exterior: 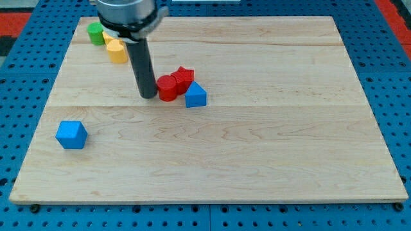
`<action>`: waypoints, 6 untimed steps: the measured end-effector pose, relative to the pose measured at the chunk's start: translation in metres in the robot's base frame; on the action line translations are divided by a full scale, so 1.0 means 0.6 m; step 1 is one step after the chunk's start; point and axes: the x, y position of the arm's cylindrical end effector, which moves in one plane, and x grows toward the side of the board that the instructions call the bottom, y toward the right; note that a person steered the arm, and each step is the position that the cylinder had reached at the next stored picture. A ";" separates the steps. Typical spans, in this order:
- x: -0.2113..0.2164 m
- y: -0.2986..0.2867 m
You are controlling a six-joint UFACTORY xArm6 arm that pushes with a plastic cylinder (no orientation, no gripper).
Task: Drag blue cube towards red blocks
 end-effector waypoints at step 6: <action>0.067 -0.073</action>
